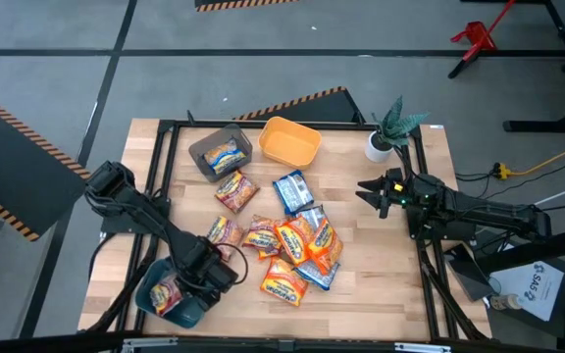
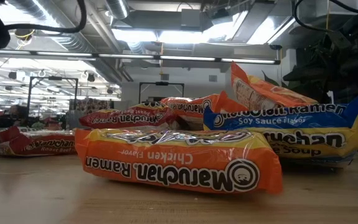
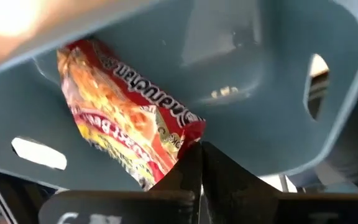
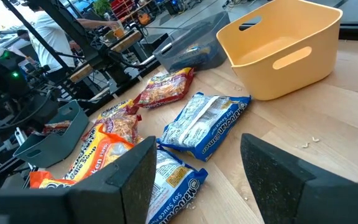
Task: Sort Maruchan noodles
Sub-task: Adjust the pack of red ramen noodle soup, then put the pack of orange ramen noodle soup into the yellow bin
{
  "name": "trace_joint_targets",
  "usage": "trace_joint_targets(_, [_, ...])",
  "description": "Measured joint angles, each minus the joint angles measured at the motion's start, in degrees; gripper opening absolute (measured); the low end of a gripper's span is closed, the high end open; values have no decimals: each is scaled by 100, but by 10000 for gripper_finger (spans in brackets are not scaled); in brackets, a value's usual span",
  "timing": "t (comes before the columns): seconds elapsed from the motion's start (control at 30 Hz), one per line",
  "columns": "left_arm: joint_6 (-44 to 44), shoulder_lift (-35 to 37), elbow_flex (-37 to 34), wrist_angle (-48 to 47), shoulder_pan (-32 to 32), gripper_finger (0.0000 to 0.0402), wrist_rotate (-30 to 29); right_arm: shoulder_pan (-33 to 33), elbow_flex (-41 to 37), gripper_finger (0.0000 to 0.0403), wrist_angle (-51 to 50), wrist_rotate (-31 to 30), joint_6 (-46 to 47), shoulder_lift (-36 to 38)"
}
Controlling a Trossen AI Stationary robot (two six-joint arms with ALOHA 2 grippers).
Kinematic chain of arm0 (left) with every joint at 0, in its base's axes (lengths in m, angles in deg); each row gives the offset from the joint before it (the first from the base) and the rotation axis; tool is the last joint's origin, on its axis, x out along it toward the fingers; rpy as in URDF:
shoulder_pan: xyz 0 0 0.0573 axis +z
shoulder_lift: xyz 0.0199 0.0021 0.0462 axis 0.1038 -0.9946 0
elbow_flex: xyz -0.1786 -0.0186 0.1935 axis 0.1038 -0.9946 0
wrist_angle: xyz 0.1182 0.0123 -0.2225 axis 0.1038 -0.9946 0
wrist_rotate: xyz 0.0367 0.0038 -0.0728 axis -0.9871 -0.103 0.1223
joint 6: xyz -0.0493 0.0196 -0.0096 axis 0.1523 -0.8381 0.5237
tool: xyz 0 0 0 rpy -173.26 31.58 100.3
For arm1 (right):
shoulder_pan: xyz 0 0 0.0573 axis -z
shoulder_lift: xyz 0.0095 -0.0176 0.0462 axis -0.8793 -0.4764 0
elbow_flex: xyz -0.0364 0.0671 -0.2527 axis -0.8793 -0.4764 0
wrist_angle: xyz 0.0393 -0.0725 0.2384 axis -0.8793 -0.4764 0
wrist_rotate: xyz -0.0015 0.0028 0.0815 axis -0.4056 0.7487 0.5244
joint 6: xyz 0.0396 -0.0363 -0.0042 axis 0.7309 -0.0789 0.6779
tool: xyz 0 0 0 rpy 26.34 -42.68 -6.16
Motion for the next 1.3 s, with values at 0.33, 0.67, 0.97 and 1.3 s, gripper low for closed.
trace_joint_targets(0.33, [-247,0,-34,217,509,0,-342,0,0,221,0,0,37,2])
trace_joint_targets(0.67, [-1671,359,849,-971,1169,0,-1721,0,0,221,-2,0,173,0])
trace_joint_targets(0.97, [-3381,906,983,-1522,1688,68,-3115,0,0,221,-1,20,204,1])
trace_joint_targets(1.3, [-4176,1036,334,-654,2104,130,-4626,0,-11,221,203,-70,323,-112])
